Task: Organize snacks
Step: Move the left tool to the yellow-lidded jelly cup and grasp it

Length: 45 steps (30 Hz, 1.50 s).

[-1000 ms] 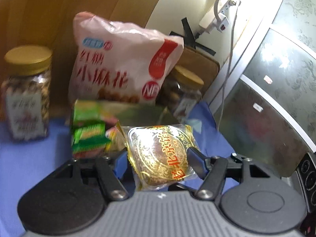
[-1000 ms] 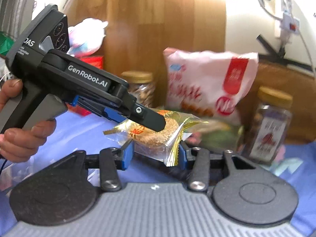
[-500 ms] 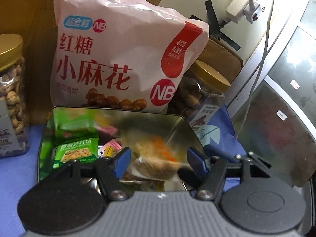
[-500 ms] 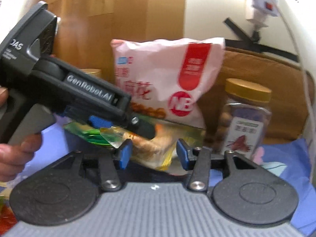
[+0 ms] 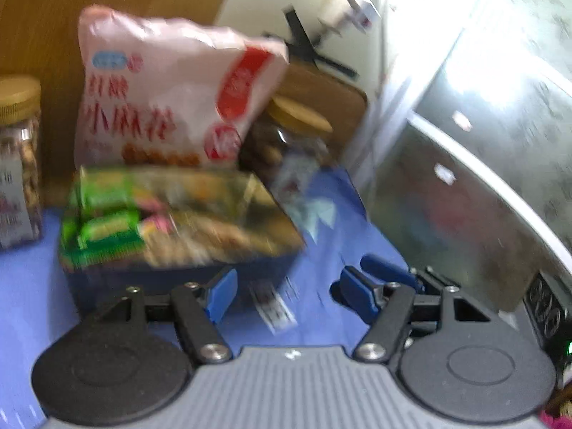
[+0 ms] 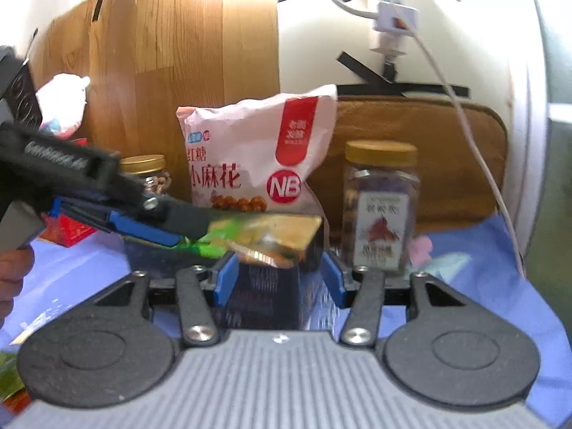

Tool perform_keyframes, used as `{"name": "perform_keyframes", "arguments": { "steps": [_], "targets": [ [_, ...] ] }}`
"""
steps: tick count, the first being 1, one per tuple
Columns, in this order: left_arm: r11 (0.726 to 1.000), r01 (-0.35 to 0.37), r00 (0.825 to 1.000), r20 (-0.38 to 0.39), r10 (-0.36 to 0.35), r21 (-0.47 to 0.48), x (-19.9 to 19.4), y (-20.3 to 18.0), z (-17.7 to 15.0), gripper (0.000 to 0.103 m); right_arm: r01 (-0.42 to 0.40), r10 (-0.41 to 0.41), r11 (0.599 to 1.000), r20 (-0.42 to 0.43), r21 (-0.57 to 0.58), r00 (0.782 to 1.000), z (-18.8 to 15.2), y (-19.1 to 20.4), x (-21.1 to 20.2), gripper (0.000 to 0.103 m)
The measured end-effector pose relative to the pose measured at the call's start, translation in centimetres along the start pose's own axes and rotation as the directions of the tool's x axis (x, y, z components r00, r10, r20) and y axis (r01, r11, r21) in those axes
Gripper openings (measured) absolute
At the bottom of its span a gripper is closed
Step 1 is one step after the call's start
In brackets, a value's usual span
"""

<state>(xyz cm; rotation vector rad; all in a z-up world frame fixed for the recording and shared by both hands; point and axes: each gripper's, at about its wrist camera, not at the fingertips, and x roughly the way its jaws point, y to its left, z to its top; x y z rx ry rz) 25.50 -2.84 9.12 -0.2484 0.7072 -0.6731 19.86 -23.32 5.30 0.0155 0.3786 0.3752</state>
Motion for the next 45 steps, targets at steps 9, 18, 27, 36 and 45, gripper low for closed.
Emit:
{"name": "perform_keyframes", "arguments": {
  "steps": [9, 18, 27, 36, 45],
  "targets": [
    [0.995, 0.062, 0.99, -0.12, -0.071, -0.081, 2.5, -0.8, -4.7, 0.072, -0.173, 0.183, 0.982, -0.149, 0.079, 0.972, -5.2, 0.9, -4.9, 0.058],
    [0.998, 0.005, 0.982, -0.19, -0.018, -0.07, 5.2, -1.6, -6.8, 0.047, -0.12, 0.126, 0.992, -0.261, 0.038, 0.957, -7.0, 3.2, -3.5, 0.048],
    [0.989, -0.016, 0.99, -0.142, -0.005, -0.148, 2.0, -1.2, -7.8, 0.044, -0.194, 0.218, 0.973, -0.234, 0.122, 0.947, -7.2, 2.3, -4.8, 0.034],
    [0.963, -0.028, 0.995, -0.096, 0.002, -0.27, -2.4, 1.9, -10.1, 0.044, -0.214, 0.219, 0.976, -0.226, 0.046, 0.949, -6.2, 5.6, -2.5, 0.032],
    [0.944, -0.031, 0.998, -0.069, 0.009, -0.328, -3.0, 3.9, -10.0, 0.045, -0.226, 0.217, 0.974, -0.244, -0.012, 0.945, -6.0, 6.4, -1.6, 0.037]
  ]
}}
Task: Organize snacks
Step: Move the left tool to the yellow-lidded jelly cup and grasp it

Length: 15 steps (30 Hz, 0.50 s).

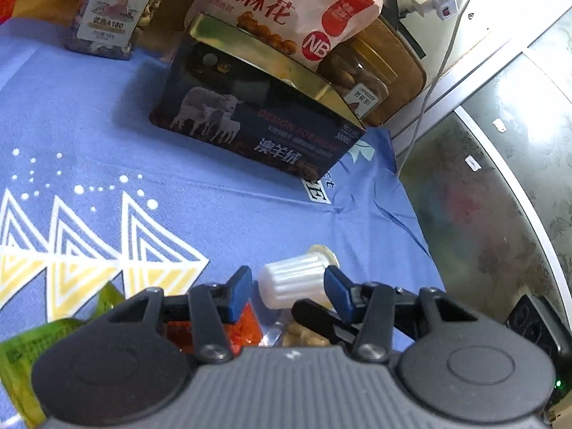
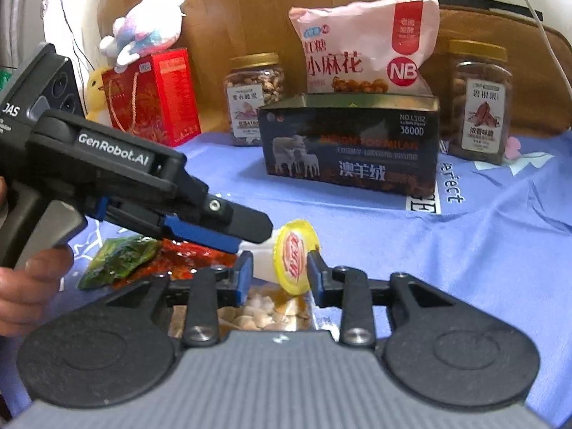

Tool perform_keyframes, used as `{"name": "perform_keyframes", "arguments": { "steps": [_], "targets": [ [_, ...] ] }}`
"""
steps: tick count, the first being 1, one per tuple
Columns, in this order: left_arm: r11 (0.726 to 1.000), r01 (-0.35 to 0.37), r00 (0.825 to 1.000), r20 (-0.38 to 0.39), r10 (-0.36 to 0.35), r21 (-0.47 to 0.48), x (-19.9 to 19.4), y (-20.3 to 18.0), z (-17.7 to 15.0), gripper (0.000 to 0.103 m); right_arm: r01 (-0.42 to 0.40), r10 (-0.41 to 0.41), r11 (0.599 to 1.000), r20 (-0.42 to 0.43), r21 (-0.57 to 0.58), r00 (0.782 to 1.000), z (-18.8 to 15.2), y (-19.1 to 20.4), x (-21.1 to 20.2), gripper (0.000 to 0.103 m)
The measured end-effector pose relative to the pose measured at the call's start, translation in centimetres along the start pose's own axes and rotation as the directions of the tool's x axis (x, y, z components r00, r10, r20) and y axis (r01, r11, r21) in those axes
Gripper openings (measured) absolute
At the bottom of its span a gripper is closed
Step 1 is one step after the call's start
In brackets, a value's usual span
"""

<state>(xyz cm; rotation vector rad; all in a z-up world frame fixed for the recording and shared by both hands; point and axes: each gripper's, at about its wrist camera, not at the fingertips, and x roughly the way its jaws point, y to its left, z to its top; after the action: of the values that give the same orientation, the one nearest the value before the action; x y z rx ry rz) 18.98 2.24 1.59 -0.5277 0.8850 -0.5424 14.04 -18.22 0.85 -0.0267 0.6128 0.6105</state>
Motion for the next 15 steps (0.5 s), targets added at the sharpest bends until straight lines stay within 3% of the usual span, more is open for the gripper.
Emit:
{"name": "perform_keyframes", "arguments": {
  "steps": [7, 9, 15],
  "targets": [
    [1.0, 0.015, 1.0, -0.021, -0.015, 0.01, 1.3, -0.3, -0.1, 0.045, -0.024, 0.025, 0.999, -0.041, 0.022, 0.999, 0.0, -0.8, 0.6, 0.044],
    [1.0, 0.022, 0.999, -0.026, -0.021, 0.005, 1.5, -0.2, 0.2, 0.045, -0.033, 0.033, 0.999, -0.05, 0.005, 0.998, 0.2, -0.8, 0.7, 0.05],
    [1.0, 0.02, 0.999, -0.026, -0.019, 0.013, 1.8, 0.0, 0.8, 0.048, -0.046, 0.04, 0.996, -0.08, -0.077, 0.996, 1.2, -1.2, 1.7, 0.052]
  ]
}}
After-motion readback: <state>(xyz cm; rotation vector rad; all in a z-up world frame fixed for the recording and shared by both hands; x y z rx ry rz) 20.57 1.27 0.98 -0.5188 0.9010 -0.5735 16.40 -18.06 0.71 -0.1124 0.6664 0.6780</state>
